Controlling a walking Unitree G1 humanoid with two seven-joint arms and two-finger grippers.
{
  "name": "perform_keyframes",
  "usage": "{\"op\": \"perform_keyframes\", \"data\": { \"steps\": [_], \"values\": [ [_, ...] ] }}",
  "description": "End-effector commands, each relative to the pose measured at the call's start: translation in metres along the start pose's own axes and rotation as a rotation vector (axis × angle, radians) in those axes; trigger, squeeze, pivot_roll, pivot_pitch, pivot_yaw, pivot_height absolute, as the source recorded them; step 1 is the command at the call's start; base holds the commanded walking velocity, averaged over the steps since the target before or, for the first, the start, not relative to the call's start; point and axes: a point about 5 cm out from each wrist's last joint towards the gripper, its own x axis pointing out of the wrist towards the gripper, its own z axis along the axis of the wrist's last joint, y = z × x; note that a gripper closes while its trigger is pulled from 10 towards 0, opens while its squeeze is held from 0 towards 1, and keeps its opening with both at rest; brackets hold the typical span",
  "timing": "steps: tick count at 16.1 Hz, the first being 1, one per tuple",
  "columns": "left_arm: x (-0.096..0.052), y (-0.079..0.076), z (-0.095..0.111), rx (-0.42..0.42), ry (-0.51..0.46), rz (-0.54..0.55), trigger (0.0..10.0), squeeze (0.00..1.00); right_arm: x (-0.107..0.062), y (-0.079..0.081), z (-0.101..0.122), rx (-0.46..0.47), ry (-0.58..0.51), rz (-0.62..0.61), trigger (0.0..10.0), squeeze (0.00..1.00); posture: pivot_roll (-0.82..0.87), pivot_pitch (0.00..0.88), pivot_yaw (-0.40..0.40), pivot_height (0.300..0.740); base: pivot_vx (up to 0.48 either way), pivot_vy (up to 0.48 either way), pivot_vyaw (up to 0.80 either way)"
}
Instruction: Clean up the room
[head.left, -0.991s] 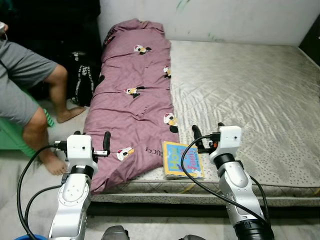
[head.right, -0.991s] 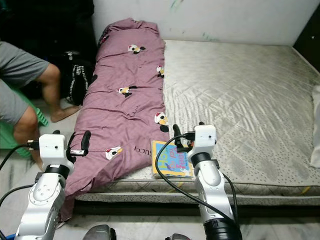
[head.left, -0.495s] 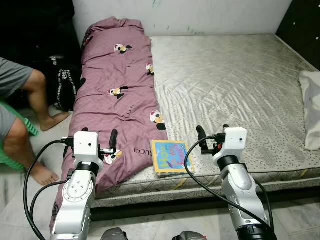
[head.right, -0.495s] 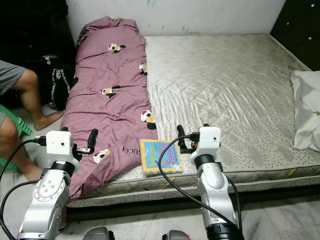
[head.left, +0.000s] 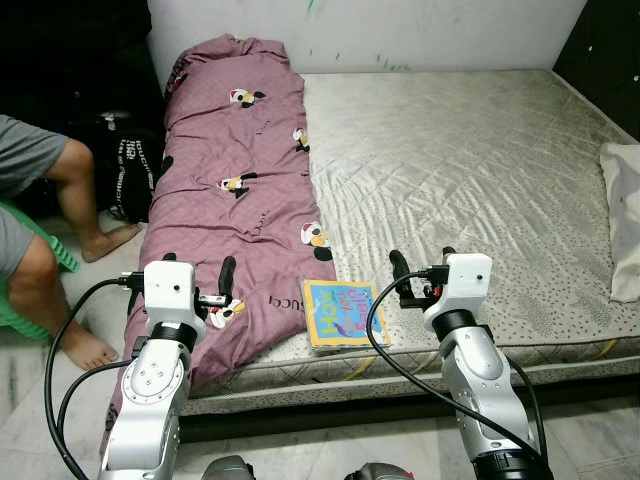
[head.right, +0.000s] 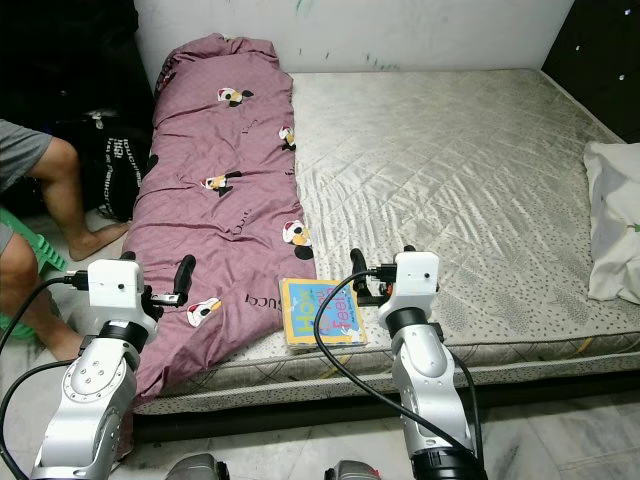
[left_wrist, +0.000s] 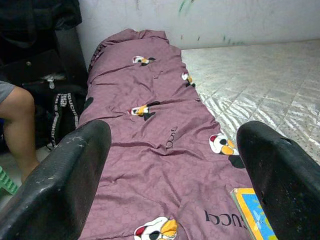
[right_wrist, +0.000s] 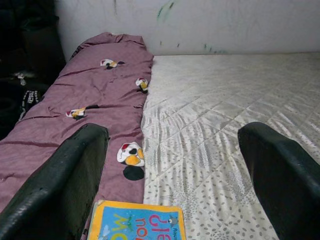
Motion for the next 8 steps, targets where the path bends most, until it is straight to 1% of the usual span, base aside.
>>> {"op": "perform_keyframes", "data": {
  "steps": [1,4,7,8],
  "values": [
    [-0.0002,0.0008,0.0022,0.008,-0.002,-0.004,10.0,0.0,-0.0001,-0.0001,0.0032,0.005,-0.005,0.0,10.0,0.0,0.01,0.0,0.004,0.74,0.0,0.0,0.0],
    [0.0004,-0.0013,0.0025,0.014,-0.001,-0.013,10.0,0.0,-0.0001,0.0022,0.0049,-0.033,-0.012,0.025,10.0,0.0,0.01,0.0,0.001,0.74,0.0,0.0,0.0],
    [0.0007,-0.0029,0.0024,0.011,-0.001,-0.016,10.0,0.0,-0.0001,0.0014,0.0049,-0.036,-0.011,0.024,10.0,0.0,0.0,0.0,-0.003,0.74,0.0,-0.309,0.53],
    [0.0006,-0.0034,0.0023,0.009,-0.001,-0.016,10.0,0.0,-0.0001,0.001,0.0047,-0.035,-0.009,0.023,10.0,0.0,0.0,0.0,-0.004,0.74,0.0,-0.319,0.0]
  ]
}}
